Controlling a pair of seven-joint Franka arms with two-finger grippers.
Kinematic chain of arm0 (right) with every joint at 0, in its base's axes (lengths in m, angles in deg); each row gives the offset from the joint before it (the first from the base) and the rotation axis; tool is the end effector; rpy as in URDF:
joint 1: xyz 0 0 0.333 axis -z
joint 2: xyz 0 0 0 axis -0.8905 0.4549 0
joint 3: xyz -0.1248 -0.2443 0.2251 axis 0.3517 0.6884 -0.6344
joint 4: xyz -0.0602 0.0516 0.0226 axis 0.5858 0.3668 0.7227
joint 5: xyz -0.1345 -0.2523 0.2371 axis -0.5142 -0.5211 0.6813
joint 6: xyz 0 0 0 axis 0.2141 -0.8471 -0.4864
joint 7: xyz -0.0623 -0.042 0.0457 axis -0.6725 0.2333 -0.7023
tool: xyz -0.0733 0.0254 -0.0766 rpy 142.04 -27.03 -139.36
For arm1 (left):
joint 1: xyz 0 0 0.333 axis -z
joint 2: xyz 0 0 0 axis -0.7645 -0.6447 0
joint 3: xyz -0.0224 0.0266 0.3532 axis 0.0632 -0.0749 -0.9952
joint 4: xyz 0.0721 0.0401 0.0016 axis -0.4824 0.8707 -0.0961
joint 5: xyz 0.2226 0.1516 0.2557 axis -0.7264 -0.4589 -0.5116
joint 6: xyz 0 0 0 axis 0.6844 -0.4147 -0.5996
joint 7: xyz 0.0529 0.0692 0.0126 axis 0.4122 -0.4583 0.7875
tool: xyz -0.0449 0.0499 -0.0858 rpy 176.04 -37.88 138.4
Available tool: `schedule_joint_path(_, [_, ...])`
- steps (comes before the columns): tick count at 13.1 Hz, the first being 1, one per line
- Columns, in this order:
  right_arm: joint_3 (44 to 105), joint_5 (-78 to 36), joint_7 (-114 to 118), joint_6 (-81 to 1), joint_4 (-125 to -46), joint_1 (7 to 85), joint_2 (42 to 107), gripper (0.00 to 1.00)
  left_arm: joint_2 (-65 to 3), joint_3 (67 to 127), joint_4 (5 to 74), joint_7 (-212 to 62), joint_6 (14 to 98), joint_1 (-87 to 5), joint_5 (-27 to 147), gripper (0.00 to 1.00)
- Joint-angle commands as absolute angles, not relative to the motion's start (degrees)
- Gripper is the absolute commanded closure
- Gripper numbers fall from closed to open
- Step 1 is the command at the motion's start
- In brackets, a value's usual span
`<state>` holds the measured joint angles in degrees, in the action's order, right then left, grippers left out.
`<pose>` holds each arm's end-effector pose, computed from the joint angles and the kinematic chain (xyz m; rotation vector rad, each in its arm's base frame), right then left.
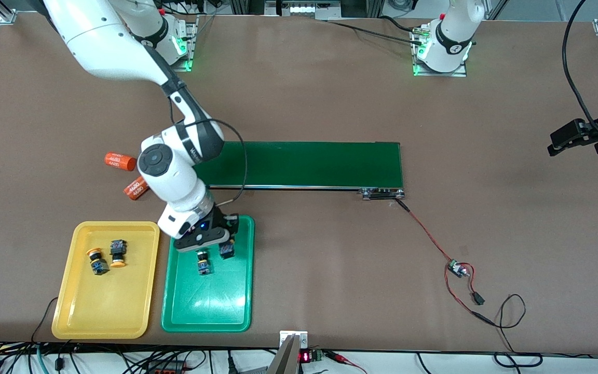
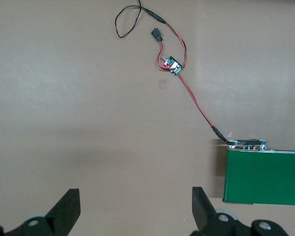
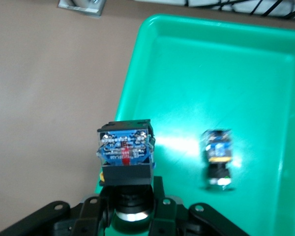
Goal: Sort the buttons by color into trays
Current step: 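Carry the button to the green tray and release it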
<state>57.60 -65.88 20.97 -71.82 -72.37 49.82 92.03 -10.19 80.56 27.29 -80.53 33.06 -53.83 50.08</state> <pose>0.6982 0.2840 0.3249 -2.9417 -0.3341 -0.4964 0.5657 0.0248 0.6436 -3.1314 -0.0942 -0.0431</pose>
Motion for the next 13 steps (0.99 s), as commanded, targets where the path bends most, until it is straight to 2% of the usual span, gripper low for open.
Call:
schedule_joint_path(1, [58.05,-66.33,19.44,-71.77,-65.20,49.67,96.40,1.00,-10.54,80.57,27.03,-81.87,33.43,-54.25,51.56,0.00])
schedule_joint_path(3, [58.05,-66.33,19.35,-72.20,-62.72,49.49,98.78,1.00,-10.72,80.57,27.03,-81.87,33.43,-54.25,51.56,0.00])
schedule_joint_path(7, [58.23,-66.50,19.53,-78.53,-62.71,49.05,102.56,0.98,-10.81,80.57,27.03,-81.87,33.78,-54.25,51.56,0.00])
schedule_joint_path(9, [58.23,-66.50,18.91,-78.80,-62.71,49.14,103.71,0.96,-10.81,80.48,27.21,-81.87,33.78,-54.25,51.56,0.00])
schedule_joint_path(10, [58.23,-66.50,17.78,-78.80,-62.71,49.31,104.14,0.89,-10.81,80.48,27.21,-81.87,33.78,-54.25,51.56,0.00])
schedule_joint_path(11, [58.23,-66.50,16.73,-78.80,-62.71,49.58,104.50,0.73,-10.98,80.48,27.21,-81.87,33.78,-54.25,51.56,0.00])
schedule_joint_path(12, [58.23,-66.41,16.71,-78.80,-62.71,49.58,105.02,0.35,-11.07,80.48,27.21,-81.87,33.78,-54.25,51.56,0.00])
schedule_joint_path(13, [58.23,-66.41,16.80,-79.23,-62.80,49.67,105.38,0.17,-11.07,80.48,27.21,-81.87,33.78,-54.25,51.56,0.00])
